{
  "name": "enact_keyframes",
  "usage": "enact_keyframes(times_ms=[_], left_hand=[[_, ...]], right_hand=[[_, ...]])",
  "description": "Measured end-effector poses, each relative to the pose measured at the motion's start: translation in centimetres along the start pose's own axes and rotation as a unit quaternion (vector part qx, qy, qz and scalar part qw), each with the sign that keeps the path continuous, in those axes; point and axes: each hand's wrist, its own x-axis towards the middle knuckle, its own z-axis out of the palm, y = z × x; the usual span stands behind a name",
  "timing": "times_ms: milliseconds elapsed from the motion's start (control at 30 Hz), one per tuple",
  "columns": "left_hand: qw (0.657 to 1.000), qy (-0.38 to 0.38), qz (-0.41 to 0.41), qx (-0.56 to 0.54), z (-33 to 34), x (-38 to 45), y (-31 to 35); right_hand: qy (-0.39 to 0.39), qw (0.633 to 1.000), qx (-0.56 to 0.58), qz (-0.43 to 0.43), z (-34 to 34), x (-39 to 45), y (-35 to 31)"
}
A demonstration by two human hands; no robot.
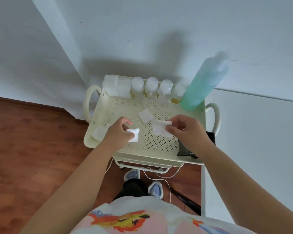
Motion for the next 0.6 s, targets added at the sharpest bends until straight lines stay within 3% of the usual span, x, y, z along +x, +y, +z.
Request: enact_keyframes(times_ms=[133, 267, 600], left_hand=[[0.993, -0.002, 0.019, -0.115, 0.4, -0.4, 2.6], [0.987, -0.024, 0.065, -0.145, 1.7, -0.7, 6.1], [0.954, -0.101, 0.082, -0.27, 6.0, -2.3, 11.0]], right_hand=[[0.059, 0.996, 0.043, 0.042, -5.4, -3.7, 1.3], [0.138, 0.985, 0.08, 0.07, -8.2, -5.3, 2.8], [0.174, 0.976, 0.014, 0.132, -5.6, -6.1, 4.5]])
